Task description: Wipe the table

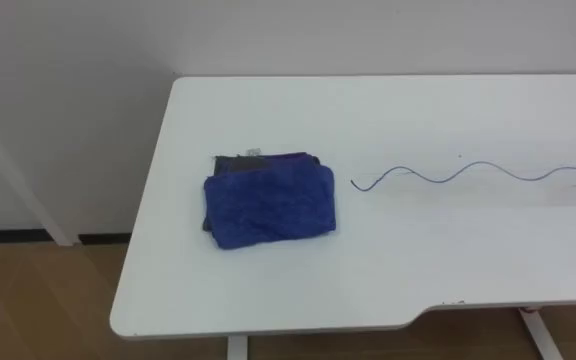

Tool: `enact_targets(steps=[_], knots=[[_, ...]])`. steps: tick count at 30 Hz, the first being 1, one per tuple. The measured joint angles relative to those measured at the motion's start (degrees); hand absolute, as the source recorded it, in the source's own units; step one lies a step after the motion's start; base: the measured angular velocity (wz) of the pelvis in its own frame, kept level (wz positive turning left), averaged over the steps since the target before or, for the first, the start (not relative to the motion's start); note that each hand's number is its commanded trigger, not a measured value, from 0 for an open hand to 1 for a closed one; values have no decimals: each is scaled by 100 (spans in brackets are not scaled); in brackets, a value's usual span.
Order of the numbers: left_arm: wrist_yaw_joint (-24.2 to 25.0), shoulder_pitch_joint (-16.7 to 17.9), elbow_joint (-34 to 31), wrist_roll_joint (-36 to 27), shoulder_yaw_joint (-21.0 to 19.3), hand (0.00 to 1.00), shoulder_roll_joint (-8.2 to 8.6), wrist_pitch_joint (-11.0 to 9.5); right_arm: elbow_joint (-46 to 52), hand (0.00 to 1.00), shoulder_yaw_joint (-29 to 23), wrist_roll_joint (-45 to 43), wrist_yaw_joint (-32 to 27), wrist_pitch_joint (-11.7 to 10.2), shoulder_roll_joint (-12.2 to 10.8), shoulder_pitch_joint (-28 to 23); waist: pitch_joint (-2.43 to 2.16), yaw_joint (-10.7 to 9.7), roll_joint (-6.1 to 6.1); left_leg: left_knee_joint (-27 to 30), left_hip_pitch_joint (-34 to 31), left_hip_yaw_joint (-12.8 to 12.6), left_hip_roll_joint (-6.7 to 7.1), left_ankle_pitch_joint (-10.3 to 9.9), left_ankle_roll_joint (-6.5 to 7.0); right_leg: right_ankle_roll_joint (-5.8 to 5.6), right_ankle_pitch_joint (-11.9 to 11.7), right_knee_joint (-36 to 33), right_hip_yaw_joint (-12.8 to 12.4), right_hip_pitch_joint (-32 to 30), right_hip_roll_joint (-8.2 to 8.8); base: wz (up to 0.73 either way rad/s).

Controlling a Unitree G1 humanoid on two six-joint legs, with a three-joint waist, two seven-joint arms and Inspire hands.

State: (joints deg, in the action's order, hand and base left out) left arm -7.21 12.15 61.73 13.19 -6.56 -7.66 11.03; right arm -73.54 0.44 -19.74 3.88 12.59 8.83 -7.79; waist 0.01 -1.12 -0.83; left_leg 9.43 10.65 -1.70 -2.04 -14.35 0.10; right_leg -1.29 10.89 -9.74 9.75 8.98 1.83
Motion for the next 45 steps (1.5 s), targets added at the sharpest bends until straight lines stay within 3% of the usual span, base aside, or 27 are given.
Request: enact_targets(steps=[12,18,24,27,31,32,33,35,38,43,45], knots=[[0,-10,0,-6,4,0,-1,-26,0,0,44,6,-6,-8,1,3,2,-8,11,1,-6,11,1,0,0,0,0,2,-13,1,1,0],[32,75,14,7,-15,0,-1,-11,-23,0,34,408,-14,-2,1,-29,2,10,2,-3,10,5,1,0,0,0,0,0,-34,7,0,0],[150,236,7,8,-306,0,-3,56,-298,0,-646,1616,-189,7,0,-179,-8,-28,-50,-20,6,48,10,0,0,-3,34,23,9,34,7,4],[177,341,8,14,-944,0,-17,105,-410,0,-1738,2660,-376,0,44,-344,-2,-140,-114,-1,10,85,16,0,0,-5,49,51,55,83,18,9],[177,365,-11,41,-1378,0,-206,123,-572,0,-2767,3418,-627,16,445,-349,-2,-309,-185,-8,-1,94,27,0,0,-12,53,95,55,95,19,2],[176,364,-43,48,-1474,0,-300,135,-575,0,-3098,3534,-726,25,647,-341,-3,-368,-219,-12,-2,94,29,0,0,-12,53,95,64,96,20,0],[176,358,-53,52,-1521,0,-355,136,-578,0,-3234,3545,-774,29,777,-322,-2,-407,-233,-15,-3,95,29,0,0,-12,53,95,70,96,20,0],[170,370,-256,45,-1639,0,-533,138,-515,0,-3554,3657,-1081,-4,1277,-230,-1,-507,-298,-15,-13,82,28,0,0,-14,54,96,71,81,18,-2],[164,360,-452,-3,-1686,0,-600,43,-180,0,-3690,3770,-1499,-46,1688,-8,-15,-501,-383,-23,-89,29,25,1,1,-13,45,44,-8,-58,8,-14],[228,305,-481,-19,-1475,0,-615,-65,1285,0,-3628,3738,-2112,-130,1787,366,-12,-456,-492,10,-166,-61,22,2,2,-8,38,-55,-96,-223,7,-11],[253,342,-541,-12,-1328,0,-615,-103,2239,0,-3497,3277,-2302,-146,1787,547,-20,-458,-511,5,-196,-92,20,3,4,-8,38,-93,-100,-274,12,-5]])
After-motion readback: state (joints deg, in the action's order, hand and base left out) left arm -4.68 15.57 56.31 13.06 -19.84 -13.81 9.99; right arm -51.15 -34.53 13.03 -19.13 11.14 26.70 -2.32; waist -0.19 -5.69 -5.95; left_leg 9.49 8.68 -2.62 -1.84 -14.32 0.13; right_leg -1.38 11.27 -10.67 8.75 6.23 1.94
